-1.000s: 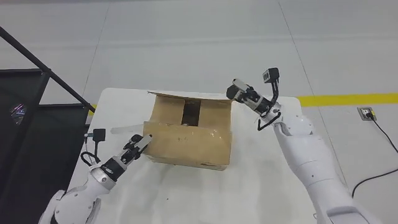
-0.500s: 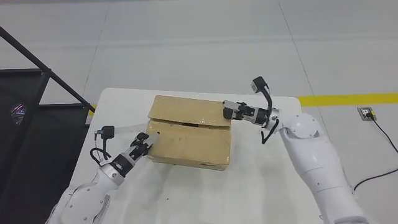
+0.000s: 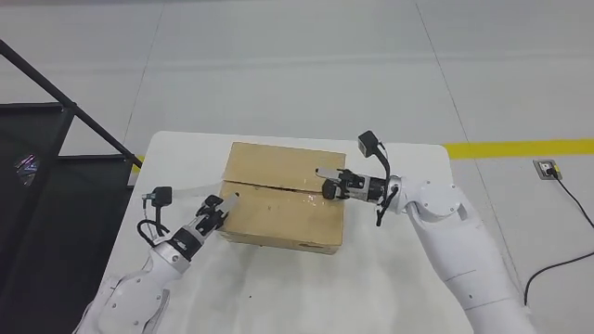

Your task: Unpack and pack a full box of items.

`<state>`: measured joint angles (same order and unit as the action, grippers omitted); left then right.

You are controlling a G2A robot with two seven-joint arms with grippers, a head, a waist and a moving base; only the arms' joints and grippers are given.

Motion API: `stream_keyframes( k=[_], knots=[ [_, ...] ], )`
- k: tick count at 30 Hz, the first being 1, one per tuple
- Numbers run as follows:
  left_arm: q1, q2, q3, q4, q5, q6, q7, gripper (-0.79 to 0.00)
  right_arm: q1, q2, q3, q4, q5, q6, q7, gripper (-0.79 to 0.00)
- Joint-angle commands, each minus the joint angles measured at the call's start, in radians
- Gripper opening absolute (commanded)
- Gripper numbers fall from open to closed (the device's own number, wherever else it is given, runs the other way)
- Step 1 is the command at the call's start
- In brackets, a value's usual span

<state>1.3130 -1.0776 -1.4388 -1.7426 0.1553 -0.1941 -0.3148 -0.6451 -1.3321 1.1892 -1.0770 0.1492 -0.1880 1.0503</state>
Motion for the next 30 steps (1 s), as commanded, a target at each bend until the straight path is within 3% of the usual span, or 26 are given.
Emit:
stream_keyframes(
  k=[1,12,24,30],
  knots=[
    [0.009,-0.001,-0.013,-0.006,-0.008,-0.011,0.026,0.0,-0.011,0.002,-0.002,-0.009,-0.007,0.005,-0.007,0.0],
    [0.126,0.007,-0.232,-0.01,-0.158,-0.097,0.101,0.0,-0.036,0.008,-0.002,-0.032,-0.018,0.009,-0.027,0.0],
    [0.126,0.007,-0.233,-0.012,-0.161,-0.081,0.098,0.0,-0.036,0.008,-0.002,-0.032,-0.018,0.009,-0.027,0.0],
    [0.016,-0.015,-0.139,0.194,-0.309,0.125,0.136,0.0,-0.036,0.008,-0.002,-0.032,-0.018,0.009,-0.027,0.0]
  ],
)
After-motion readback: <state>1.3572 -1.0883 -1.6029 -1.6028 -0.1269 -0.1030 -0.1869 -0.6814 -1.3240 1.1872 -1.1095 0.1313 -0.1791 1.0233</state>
